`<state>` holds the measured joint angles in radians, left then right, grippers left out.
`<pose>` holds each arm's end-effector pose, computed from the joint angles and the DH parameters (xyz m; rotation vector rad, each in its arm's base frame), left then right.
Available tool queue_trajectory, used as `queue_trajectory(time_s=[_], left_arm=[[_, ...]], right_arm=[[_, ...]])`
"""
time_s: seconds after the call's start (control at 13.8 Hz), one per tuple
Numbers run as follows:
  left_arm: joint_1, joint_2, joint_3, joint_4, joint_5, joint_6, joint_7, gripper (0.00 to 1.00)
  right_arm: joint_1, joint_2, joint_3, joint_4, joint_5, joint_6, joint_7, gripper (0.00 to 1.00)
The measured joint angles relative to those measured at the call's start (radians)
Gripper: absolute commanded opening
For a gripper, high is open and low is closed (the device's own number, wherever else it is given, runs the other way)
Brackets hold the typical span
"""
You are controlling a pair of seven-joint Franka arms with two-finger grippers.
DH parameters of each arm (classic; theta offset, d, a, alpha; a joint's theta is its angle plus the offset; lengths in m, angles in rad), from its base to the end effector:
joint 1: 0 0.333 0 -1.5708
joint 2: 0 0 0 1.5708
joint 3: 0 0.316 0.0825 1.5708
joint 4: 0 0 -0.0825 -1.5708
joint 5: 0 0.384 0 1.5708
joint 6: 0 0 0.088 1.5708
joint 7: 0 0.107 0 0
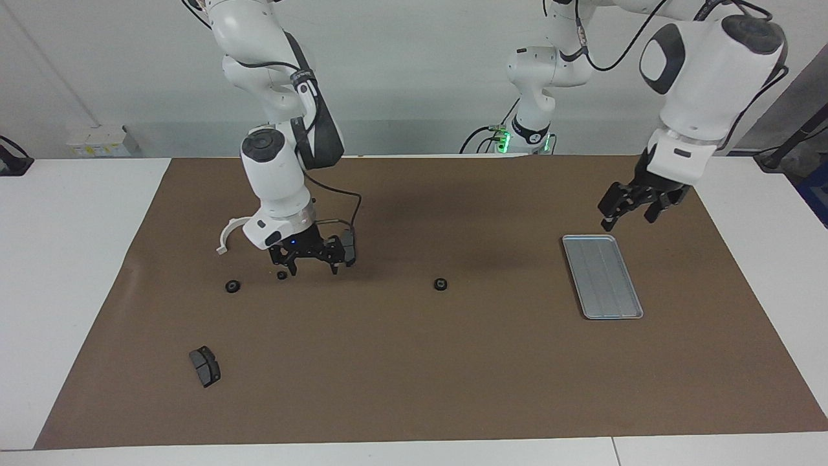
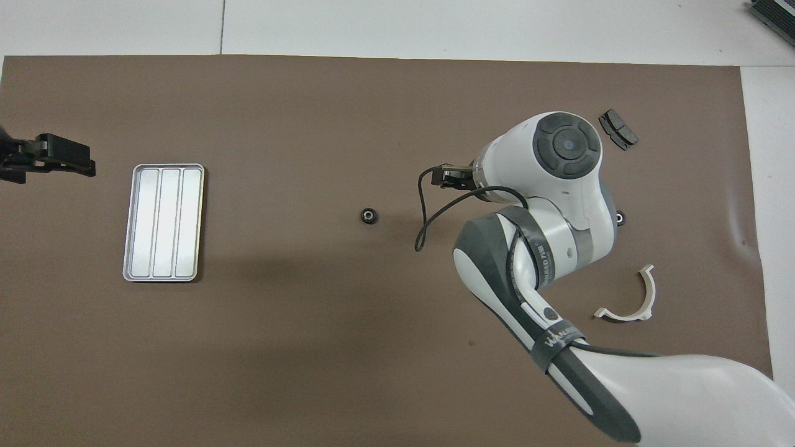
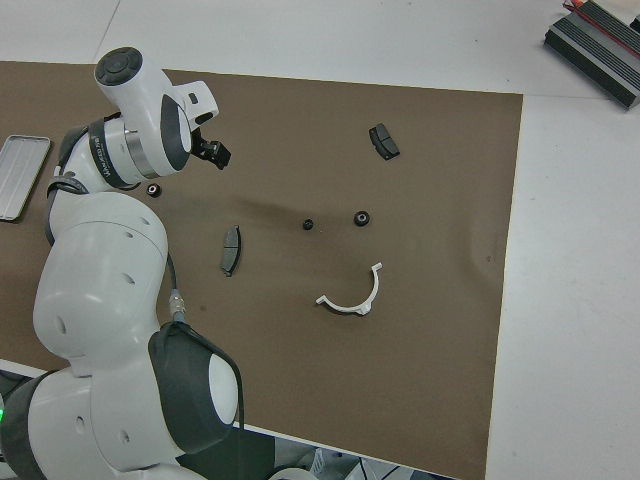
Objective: Place bearing gear from tray to pile
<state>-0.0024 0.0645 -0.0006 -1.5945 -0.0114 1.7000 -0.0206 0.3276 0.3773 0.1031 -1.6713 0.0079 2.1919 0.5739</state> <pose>0.5848 -0.0028 0.5881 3.1290 0.0295 0.0639 0.6157 0.2750 0.4009 -3.0195 0.2380 -0.1609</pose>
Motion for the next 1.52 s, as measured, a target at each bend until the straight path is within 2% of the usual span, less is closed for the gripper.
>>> queue_trajectory(time_s=[0.29, 0.65, 1.16, 1.37, 1.52], left_arm=[[-0.011, -0.039, -0.024, -0.117, 0.000, 0.086, 0.001, 1.00], [-0.028, -0.054, -0.027, -0.163, 0.000, 0.092, 0.000, 1.00], [-0.034, -0.065, -0.028, -0.192, 0.023, 0.092, -0.007, 1.00], [-0.047, -0.065, -0.030, -0.198, 0.055, 0.092, -0.016, 1.00], [-0.050, -0.065, -0.032, -0.199, 0.070, 0.092, -0.016, 1.00]], right_arm=[[0.116, 0.150, 0.000, 0.178, -0.071, -0.052, 0.210, 1.00], [0.189, 0.300, -0.003, 0.336, -0.088, -0.052, 0.329, 1.00], [0.212, 0.345, -0.003, 0.342, -0.118, 0.007, 0.331, 0.86], [0.238, 0.358, -0.004, 0.316, -0.147, 0.030, 0.331, 0.73], [0.243, 0.358, -0.004, 0.301, -0.159, 0.030, 0.331, 0.58]])
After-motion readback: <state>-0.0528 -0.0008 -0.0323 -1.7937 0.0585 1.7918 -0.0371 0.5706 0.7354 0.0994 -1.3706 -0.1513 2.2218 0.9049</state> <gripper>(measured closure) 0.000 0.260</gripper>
